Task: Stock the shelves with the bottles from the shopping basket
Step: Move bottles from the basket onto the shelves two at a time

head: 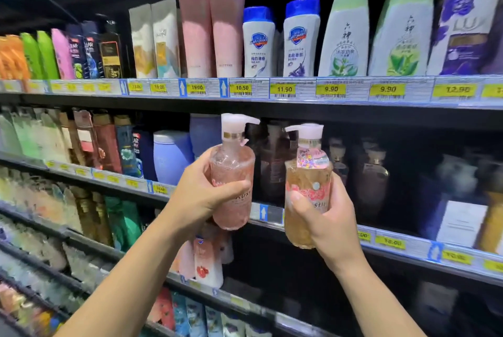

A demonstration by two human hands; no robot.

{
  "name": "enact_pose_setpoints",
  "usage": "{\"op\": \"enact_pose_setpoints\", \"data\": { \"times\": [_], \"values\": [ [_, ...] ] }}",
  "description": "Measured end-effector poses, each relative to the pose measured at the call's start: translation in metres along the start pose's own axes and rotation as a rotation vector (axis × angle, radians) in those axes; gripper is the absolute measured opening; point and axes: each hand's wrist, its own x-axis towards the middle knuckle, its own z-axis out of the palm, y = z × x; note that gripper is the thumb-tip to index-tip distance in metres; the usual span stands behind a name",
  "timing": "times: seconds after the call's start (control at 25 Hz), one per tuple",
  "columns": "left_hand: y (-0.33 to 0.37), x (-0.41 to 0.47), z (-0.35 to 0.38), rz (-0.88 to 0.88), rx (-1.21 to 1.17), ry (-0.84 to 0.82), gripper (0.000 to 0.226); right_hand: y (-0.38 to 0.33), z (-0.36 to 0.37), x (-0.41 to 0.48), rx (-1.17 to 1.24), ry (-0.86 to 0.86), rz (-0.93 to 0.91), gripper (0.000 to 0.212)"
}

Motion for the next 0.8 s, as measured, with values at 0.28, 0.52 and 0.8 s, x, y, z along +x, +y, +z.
{"op": "enact_pose_setpoints", "data": {
  "times": [0.28, 0.52, 0.8],
  "values": [
    [-0.035, 0.067, -0.015, 0.056, -0.044, -0.301, 0.069, 0.021, 0.016, 0.020, -0.138, 0.131, -0.033, 0.065],
    [-0.057, 0.108, -0.013, 0.111, -0.092, -0.456, 0.075, 0.024, 0.024, 0.019, -0.241, 0.268, -0.059, 0.065],
    [-0.080, 0.122, -0.006, -0.003, -0.072, -0.591, 0.047, 0.019, 0.016, 0.011, -0.272, 0.363, -0.082, 0.063]
  ]
}}
